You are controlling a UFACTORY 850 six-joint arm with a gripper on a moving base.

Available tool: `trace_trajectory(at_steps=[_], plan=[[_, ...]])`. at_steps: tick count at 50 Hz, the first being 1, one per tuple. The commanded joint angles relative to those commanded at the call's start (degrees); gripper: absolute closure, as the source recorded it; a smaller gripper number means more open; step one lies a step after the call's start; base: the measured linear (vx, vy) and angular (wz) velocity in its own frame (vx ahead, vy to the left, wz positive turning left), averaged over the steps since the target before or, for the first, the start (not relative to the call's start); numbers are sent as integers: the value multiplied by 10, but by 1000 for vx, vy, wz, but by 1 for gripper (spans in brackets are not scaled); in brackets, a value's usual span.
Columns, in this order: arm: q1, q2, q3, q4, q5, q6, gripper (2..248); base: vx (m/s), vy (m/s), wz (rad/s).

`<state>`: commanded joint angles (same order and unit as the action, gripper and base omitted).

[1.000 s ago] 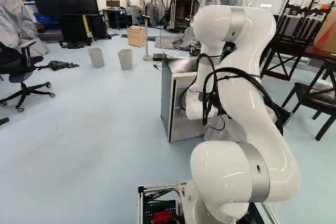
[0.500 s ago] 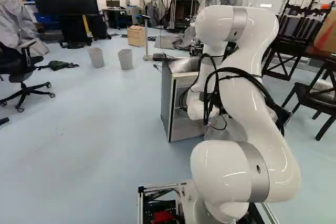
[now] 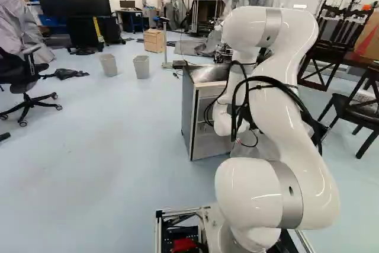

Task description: Grab a drink from the fridge

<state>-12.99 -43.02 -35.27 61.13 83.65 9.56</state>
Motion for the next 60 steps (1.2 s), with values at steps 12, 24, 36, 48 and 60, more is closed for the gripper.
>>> trace_trajectory(at_steps=[12,24,36,48,60], plan=[[-10,1,2,0,0,0,3,0,0,0],[-12,3,6,0,0,0,3,0,0,0],[-13,3,6,-4,-4,0,3,0,0,0],[-13,11,9,-12,-20,0,3,0,0,0],[-13,36,19,-19,-36,0,3,0,0,0]])
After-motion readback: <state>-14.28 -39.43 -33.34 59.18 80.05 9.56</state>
